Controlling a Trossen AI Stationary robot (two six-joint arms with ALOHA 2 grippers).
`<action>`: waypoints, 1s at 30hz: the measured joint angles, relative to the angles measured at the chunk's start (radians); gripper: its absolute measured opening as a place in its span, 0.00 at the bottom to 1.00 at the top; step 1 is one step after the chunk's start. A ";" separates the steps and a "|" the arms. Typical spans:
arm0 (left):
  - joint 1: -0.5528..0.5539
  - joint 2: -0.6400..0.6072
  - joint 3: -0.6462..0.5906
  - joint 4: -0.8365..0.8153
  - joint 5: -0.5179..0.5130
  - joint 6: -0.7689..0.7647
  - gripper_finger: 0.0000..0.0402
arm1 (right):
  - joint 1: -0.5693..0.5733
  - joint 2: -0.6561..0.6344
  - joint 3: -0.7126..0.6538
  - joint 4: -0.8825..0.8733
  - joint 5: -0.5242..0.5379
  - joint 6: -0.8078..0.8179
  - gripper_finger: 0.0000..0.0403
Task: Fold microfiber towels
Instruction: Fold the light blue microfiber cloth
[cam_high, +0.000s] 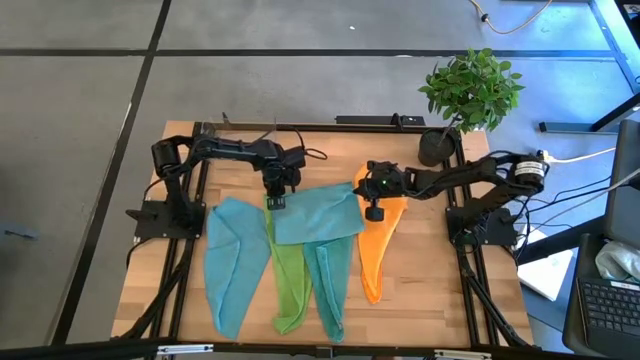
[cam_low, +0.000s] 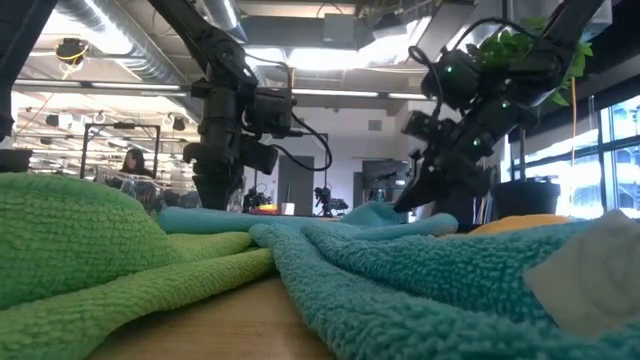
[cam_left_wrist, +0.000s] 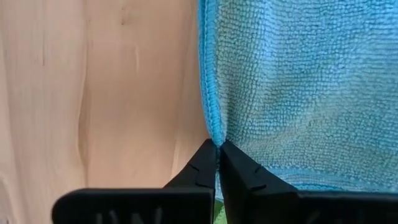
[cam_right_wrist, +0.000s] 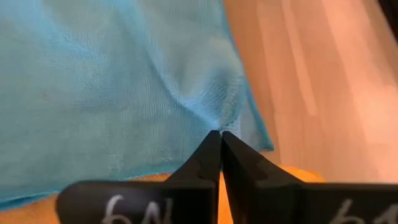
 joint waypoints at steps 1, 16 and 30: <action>-0.001 0.000 0.000 -0.004 -0.005 -0.005 0.01 | 0.000 0.010 0.000 0.010 0.000 -0.003 0.02; -0.009 0.000 0.002 -0.035 -0.056 -0.066 0.04 | -0.001 0.012 0.000 0.056 0.032 -0.056 0.02; -0.054 -0.002 0.137 -0.167 -0.093 -0.125 0.00 | 0.001 0.012 0.000 0.121 0.026 -0.110 0.01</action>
